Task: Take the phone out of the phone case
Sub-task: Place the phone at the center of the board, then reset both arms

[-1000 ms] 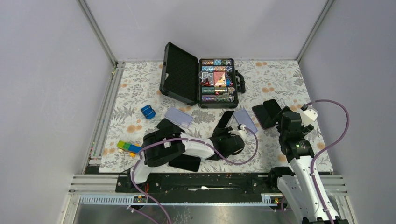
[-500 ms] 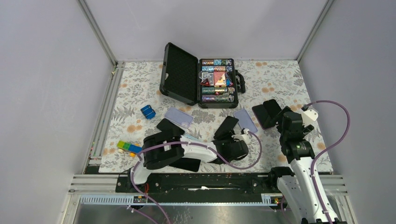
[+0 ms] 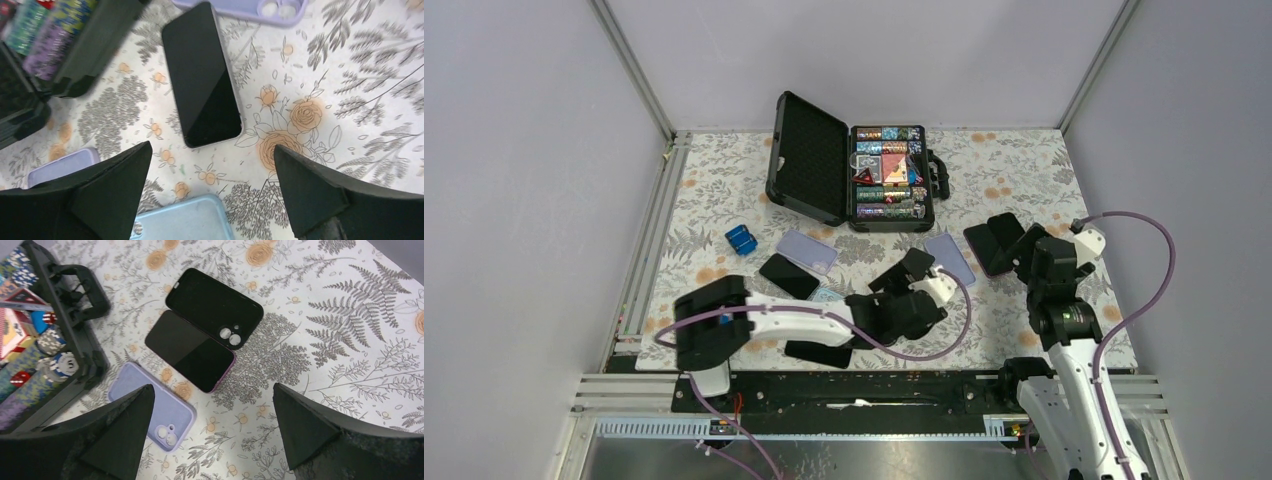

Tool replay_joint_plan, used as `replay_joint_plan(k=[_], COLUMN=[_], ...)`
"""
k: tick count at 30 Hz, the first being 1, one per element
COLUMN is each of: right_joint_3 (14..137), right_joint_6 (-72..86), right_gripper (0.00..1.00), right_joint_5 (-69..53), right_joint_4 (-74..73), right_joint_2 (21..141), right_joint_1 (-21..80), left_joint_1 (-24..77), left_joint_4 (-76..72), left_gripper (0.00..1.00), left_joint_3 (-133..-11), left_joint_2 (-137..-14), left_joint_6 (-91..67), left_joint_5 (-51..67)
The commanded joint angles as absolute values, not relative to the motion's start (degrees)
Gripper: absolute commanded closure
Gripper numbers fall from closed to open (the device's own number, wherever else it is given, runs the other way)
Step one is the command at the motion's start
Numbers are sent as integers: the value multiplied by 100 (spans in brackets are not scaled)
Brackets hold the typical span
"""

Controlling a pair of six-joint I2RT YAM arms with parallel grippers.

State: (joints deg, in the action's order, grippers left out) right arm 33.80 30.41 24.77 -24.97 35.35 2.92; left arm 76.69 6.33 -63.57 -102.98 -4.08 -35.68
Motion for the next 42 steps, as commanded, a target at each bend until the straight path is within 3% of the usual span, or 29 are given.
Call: replay_joint_plan(k=[1,11,24,34,42], right_joint_3=[3783,4397,5230,5342,5288], right_joint_6=[2896,2687,2324,2290,2259], right_gripper=[6,7,0,0,0], right_joint_5=[2157,1486,1735,2105,2158], right_joint_4=[-2466,-2582,-2586,-2516,-2486], right_joint_2=[3372,2724,1399,890,815], right_joint_1=[256,258,262,257,256], left_joint_1=[7674,7664,7682,7682,7682], left_joint_4=[240,-659,-187,-17,-35], left_gripper=[1,1,1,1,1], left_joint_3=[-6180,-4980,-4384,-4284,-4295], left_joint_2=[-9122,-5943,-2891,-1946,-2027], left_joint_6=[-538,-493,-156,-87,-90], left_joint_5=[-3548,-4437,-6267,-6733,-6785])
